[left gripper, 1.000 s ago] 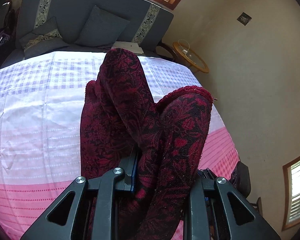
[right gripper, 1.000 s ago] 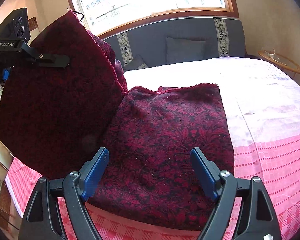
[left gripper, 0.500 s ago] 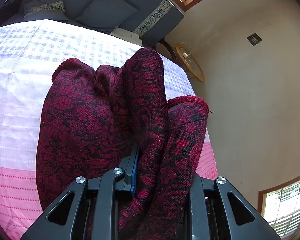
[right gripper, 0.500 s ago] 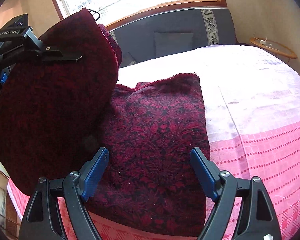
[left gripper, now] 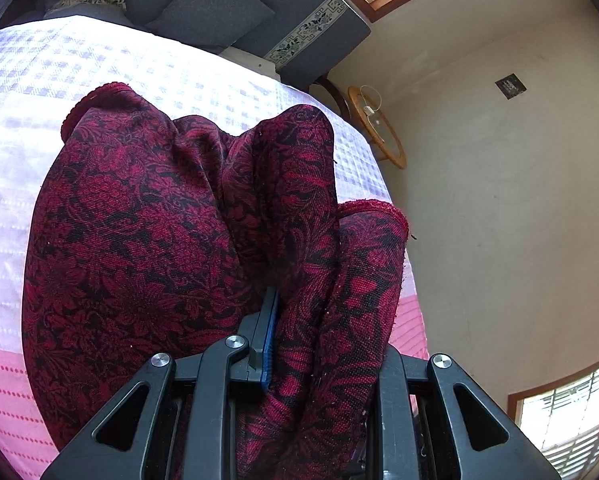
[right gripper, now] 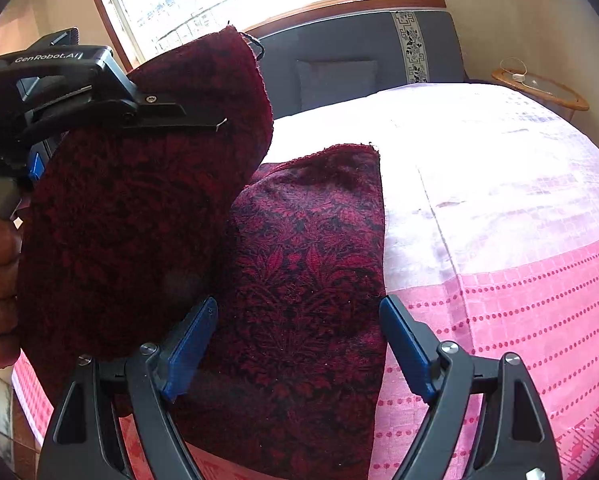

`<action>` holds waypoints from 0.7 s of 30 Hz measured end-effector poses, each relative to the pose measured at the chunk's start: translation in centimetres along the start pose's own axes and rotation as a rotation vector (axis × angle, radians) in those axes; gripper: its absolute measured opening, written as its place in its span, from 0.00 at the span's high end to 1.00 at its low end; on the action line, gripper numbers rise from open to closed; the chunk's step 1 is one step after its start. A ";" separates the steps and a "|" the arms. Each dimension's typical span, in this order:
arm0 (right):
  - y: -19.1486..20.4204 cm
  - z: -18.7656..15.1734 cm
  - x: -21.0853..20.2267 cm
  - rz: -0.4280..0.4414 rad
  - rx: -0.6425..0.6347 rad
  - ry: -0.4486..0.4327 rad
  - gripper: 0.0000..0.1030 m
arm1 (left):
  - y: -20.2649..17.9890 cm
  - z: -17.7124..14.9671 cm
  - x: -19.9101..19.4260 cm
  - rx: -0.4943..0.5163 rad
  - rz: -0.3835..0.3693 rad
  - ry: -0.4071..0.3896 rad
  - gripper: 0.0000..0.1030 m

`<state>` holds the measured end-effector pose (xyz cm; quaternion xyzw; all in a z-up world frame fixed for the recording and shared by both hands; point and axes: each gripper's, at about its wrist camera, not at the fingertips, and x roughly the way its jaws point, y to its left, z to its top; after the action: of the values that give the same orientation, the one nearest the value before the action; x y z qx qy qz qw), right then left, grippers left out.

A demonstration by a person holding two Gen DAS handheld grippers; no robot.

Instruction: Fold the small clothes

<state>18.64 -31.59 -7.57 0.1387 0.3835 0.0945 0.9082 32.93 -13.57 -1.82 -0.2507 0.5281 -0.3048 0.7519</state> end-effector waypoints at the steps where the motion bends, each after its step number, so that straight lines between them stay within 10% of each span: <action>1: -0.1 -0.1 0.0 0.001 0.002 0.002 0.21 | 0.1 0.0 0.2 -0.003 0.000 0.001 0.79; 21: -1.8 -0.4 0.7 0.024 0.055 0.024 0.21 | 1.8 0.4 1.6 -0.076 -0.113 0.047 0.70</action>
<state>18.95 -32.98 -8.87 0.1667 0.3950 0.0964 0.8983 34.03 -13.42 -3.98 -0.3013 0.5416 -0.3323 0.7109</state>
